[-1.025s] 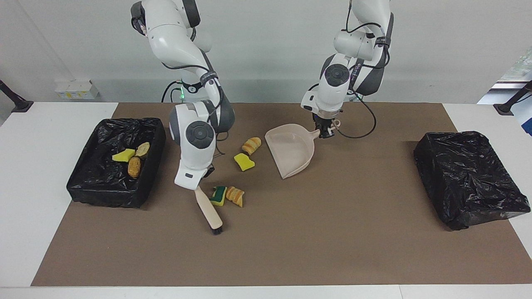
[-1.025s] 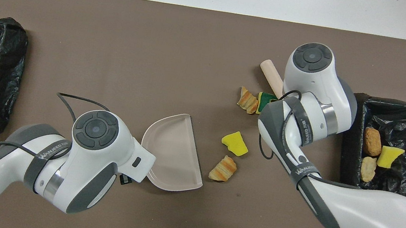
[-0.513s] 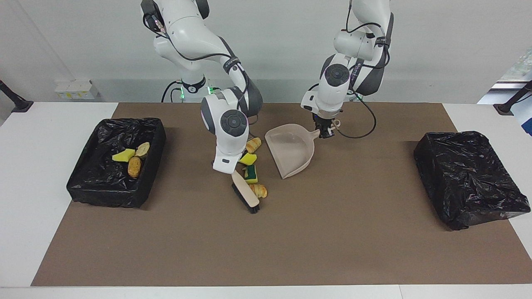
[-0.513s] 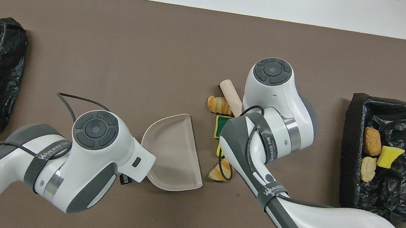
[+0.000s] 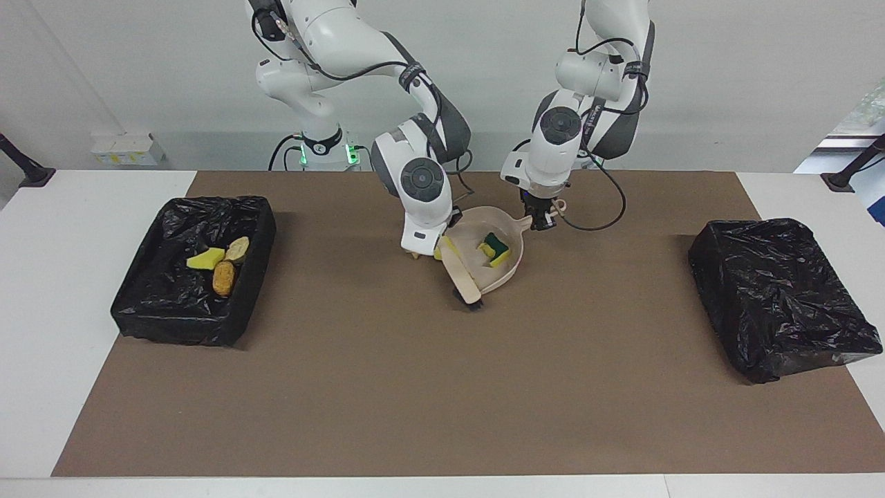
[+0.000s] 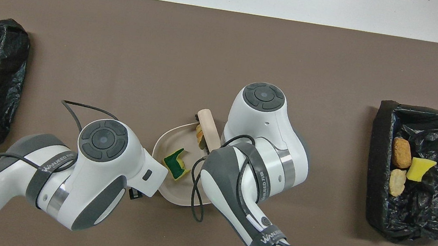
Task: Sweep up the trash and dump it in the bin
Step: 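Sweep the last bread pieces toward the dustpan with the right gripper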
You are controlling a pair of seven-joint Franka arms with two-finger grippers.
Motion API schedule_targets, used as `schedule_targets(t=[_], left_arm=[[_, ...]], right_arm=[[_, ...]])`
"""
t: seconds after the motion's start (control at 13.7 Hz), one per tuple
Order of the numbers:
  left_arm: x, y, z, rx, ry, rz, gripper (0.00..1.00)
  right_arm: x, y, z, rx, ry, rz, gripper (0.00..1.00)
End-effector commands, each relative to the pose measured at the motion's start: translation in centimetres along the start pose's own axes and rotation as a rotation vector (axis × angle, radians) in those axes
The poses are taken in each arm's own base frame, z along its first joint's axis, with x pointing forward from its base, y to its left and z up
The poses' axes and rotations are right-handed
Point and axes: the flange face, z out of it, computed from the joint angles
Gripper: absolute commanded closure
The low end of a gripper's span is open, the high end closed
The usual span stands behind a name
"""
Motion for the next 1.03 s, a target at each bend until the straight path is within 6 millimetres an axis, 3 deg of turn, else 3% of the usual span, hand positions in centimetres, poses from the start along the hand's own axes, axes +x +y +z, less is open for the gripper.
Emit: schedule_targets(t=[0.0, 0.22, 0.37, 0.59, 0.73, 0.81, 0.95], left_arm=[[-0.4, 0.4, -0.1, 0.026, 0.011, 0.016, 1.00], [-0.4, 0.5, -0.1, 0.026, 0.011, 0.018, 1.00], [-0.4, 0.5, -0.1, 0.026, 0.011, 0.018, 1.00], [-0.3, 0.4, -0.1, 0.026, 0.011, 0.018, 1.00], [-0.4, 0.4, -0.1, 0.031, 0.006, 0.023, 1.00], [-0.4, 0.3, -0.1, 0.035, 0.003, 0.024, 1.00], [-0.4, 0.4, -0.1, 0.035, 0.003, 0.027, 1.00]], right_arm=[[-4.4, 0.5, -4.0, 0.042, -0.041, 0.021, 1.00], [-8.0, 4.8, -6.7, 0.057, -0.125, 0.115, 1.00], [-9.6, 6.5, -5.2, 0.042, -0.149, 0.190, 1.00], [-12.9, 9.4, -0.5, 0.033, -0.088, 0.294, 1.00], [-15.4, 9.6, 2.6, 0.009, 0.000, 0.380, 1.00], [-16.0, 8.7, 3.5, -0.002, 0.017, 0.416, 1.00], [-16.0, 7.5, 4.0, -0.010, 0.019, 0.511, 1.00]])
